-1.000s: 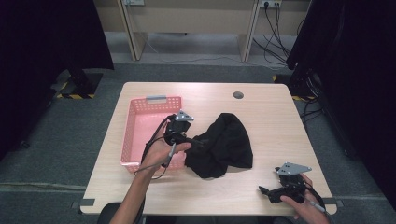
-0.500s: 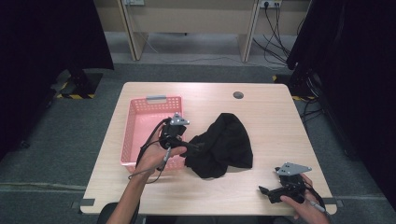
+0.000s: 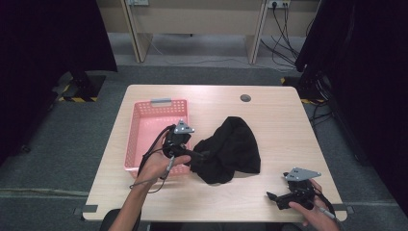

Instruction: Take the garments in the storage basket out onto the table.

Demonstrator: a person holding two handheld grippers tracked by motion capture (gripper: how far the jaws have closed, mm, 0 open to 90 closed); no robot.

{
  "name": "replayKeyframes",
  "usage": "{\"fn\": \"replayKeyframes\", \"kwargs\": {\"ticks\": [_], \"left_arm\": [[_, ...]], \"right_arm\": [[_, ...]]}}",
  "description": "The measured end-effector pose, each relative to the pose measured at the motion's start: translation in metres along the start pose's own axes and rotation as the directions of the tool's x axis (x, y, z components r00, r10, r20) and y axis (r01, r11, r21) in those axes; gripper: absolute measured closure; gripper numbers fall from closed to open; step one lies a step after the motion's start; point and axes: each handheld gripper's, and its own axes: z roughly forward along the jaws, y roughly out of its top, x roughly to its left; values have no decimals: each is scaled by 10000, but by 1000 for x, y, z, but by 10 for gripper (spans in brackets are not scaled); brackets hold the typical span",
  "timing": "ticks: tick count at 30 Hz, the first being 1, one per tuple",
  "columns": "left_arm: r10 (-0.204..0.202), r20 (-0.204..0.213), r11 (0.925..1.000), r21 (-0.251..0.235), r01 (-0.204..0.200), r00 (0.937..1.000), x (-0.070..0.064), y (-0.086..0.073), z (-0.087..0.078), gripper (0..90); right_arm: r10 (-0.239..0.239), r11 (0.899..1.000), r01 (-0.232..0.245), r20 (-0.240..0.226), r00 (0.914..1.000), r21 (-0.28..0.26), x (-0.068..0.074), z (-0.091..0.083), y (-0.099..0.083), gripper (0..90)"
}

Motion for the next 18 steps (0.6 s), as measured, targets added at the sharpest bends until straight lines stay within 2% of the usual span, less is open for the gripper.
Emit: {"fn": "replayKeyframes", "kwargs": {"ticks": [18], "left_arm": [[49,50,10000,-60,-48,10000,-2,-15,-13,34]], "right_arm": [[1,10000,-1,2,10000,-1,0,0,0,5]]}}
